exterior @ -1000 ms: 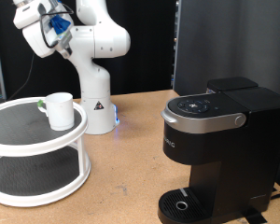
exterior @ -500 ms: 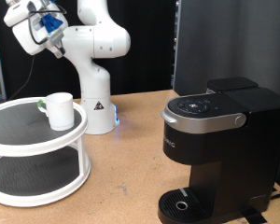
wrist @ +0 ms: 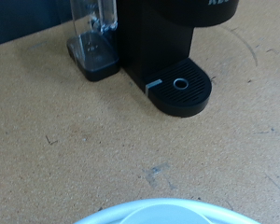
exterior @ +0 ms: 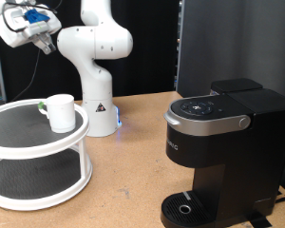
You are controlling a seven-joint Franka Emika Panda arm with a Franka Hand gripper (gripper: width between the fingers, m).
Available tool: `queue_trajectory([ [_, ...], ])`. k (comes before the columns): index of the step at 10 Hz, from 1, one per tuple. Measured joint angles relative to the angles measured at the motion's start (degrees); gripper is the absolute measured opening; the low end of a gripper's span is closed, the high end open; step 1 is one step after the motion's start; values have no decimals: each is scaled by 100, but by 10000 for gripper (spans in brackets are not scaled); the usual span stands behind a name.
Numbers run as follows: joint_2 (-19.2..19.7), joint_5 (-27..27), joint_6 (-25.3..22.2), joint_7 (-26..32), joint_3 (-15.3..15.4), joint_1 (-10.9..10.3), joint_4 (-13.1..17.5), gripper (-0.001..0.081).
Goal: Make a cup of coffee with the keurig machine
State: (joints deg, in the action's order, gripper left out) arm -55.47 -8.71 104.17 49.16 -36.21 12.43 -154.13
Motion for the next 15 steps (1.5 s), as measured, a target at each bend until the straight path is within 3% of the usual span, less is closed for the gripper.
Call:
queue_trajectory([
  [4, -58, -4, -147, 7, -286, 2, 224, 7],
  [7, -54, 67, -135, 40, -311, 3, 137, 7],
  [13, 61, 416, 1231, 397, -706, 19, -646, 7],
  [15, 229, 419, 1459, 538, -821, -4, -743, 7],
])
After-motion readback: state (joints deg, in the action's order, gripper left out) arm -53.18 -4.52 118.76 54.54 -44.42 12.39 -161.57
